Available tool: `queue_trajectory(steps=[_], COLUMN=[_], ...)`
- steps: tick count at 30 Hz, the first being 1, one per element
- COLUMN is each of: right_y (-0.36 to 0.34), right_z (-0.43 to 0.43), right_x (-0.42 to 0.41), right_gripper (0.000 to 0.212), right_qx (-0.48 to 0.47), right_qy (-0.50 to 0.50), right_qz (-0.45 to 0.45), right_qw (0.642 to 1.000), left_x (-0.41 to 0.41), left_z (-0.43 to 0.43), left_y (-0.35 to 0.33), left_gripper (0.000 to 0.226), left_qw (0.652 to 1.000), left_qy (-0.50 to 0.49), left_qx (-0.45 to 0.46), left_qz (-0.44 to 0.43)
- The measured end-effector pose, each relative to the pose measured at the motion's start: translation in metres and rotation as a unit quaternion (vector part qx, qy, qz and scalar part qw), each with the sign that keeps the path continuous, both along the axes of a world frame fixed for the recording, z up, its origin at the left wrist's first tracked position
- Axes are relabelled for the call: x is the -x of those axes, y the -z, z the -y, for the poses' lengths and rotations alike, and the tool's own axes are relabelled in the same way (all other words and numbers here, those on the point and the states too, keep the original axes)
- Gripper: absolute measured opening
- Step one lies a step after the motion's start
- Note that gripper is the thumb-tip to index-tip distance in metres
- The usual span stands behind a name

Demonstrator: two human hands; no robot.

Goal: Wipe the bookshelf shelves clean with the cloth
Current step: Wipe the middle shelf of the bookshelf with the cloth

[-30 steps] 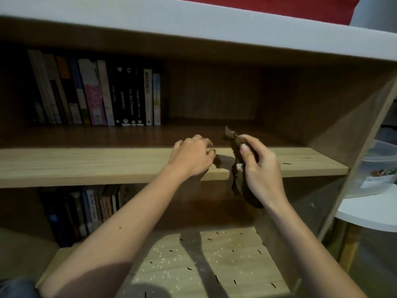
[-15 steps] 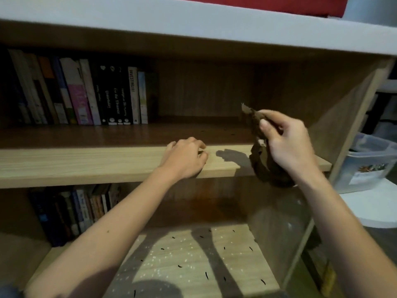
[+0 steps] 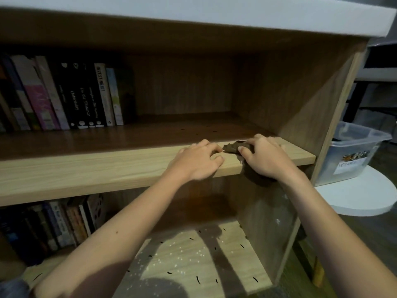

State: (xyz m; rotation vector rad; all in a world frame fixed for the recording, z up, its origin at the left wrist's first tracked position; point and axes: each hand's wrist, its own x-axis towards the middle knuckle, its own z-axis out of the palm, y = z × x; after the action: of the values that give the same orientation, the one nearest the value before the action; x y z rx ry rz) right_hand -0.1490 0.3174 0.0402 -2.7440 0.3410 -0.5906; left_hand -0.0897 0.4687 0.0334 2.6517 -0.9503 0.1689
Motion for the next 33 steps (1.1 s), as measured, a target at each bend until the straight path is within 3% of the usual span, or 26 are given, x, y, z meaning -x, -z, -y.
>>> queue_trajectory(steps=[2,4,6,9,14,19,24,30,33], right_y=[0.007,0.009,0.003,-0.001,0.012,0.004,0.023,0.017,0.03], right_z=[-0.009,-0.004,0.016,0.024,-0.021,0.022,-0.022,0.012,-0.027], right_x=[0.017,0.035,0.04,0.035,0.037,0.034,0.034,0.031,0.03], right_gripper=[0.031,0.027,0.025,0.025,0.026,0.029,0.028,0.031,0.032], right_qx=[0.043,0.02,-0.017,0.001,0.056,0.017,0.05,0.028,0.046], right_qy=[-0.044,-0.097,-0.085,-0.03,-0.136,-0.005,-0.098,0.041,-0.044], right_qz=[0.029,0.034,0.024,0.036,0.061,0.054,0.093,0.101,0.139], right_qw=[0.998,0.994,0.996,0.999,0.987,0.998,0.99,0.994,0.988], left_x=[-0.001,-0.002,-0.003,-0.002,0.0,0.002,0.003,0.001,0.001], left_z=[0.0,-0.001,-0.002,-0.001,-0.001,-0.002,0.0,0.001,0.002], left_y=[0.001,0.001,0.002,0.004,0.001,-0.003,-0.002,-0.001,-0.001], left_gripper=[0.039,0.037,0.037,0.038,0.037,0.041,0.037,0.04,0.039], left_qw=[1.0,0.999,0.999,0.999,1.0,0.999,1.0,1.0,1.0], left_qy=[0.005,0.011,0.019,0.016,0.016,0.025,0.012,0.013,0.005], left_qx=[0.015,0.028,0.03,0.032,0.003,-0.026,-0.009,-0.013,0.001], left_qz=[-0.007,-0.012,-0.013,-0.012,-0.01,-0.041,-0.027,-0.014,-0.012])
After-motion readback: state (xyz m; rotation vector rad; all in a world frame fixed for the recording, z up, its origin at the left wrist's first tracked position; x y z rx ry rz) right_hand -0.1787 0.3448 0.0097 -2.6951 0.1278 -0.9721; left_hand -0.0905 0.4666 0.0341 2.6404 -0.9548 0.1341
